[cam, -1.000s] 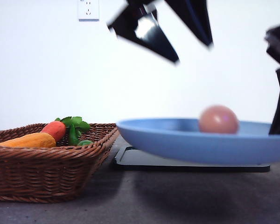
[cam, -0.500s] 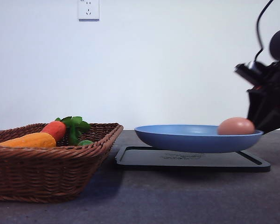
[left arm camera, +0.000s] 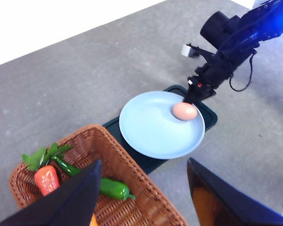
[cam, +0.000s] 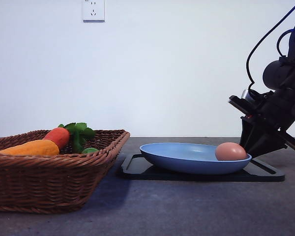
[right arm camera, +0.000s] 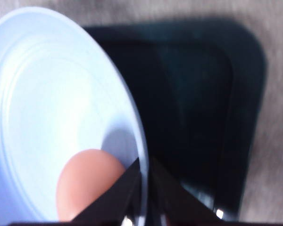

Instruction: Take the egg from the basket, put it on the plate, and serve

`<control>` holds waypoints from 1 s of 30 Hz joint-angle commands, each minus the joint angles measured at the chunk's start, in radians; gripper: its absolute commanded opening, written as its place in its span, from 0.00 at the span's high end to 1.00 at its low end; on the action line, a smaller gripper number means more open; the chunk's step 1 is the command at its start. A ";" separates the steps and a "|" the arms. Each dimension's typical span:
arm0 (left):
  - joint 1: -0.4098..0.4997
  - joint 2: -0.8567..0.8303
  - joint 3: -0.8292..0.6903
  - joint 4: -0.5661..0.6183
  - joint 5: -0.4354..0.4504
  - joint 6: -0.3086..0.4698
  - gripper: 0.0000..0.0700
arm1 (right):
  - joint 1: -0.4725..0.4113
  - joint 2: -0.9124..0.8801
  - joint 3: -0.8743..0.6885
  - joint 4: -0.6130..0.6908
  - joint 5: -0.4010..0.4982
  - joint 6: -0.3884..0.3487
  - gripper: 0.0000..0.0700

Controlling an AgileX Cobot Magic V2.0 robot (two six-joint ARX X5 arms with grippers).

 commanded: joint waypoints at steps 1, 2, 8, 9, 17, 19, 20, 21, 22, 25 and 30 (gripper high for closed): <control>-0.005 0.009 0.015 0.000 -0.006 0.002 0.47 | 0.003 0.034 0.015 0.004 0.038 0.011 0.91; -0.005 0.009 0.015 -0.002 -0.006 0.002 0.47 | 0.003 0.034 0.015 0.007 0.043 0.011 0.85; -0.005 0.011 0.015 0.006 -0.006 0.002 0.47 | 0.001 0.034 0.022 0.015 0.029 0.012 0.66; -0.005 0.011 0.015 0.006 -0.006 0.002 0.47 | -0.002 0.033 0.028 0.008 0.017 0.012 0.66; -0.005 0.015 0.015 0.034 -0.007 0.004 0.52 | -0.011 -0.005 0.146 -0.141 -0.085 -0.015 0.66; -0.003 0.020 0.015 0.045 -0.007 0.013 0.57 | -0.009 -0.044 0.159 -0.165 -0.085 -0.030 0.69; 0.000 0.023 0.015 0.050 -0.007 0.020 0.60 | -0.008 -0.068 0.162 -0.174 -0.085 -0.035 0.74; 0.005 0.028 0.015 0.056 -0.007 0.028 0.64 | -0.005 -0.095 0.162 -0.183 -0.084 -0.044 0.81; 0.011 0.032 0.015 0.060 -0.007 0.036 0.69 | 0.000 -0.123 0.162 -0.196 -0.084 -0.055 0.87; 0.037 0.052 0.015 0.062 -0.007 0.067 0.88 | 0.022 -0.214 0.161 -0.258 -0.072 -0.102 1.00; 0.099 0.105 0.013 0.022 -0.007 0.114 1.00 | 0.094 -0.374 0.144 -0.366 0.064 -0.130 1.00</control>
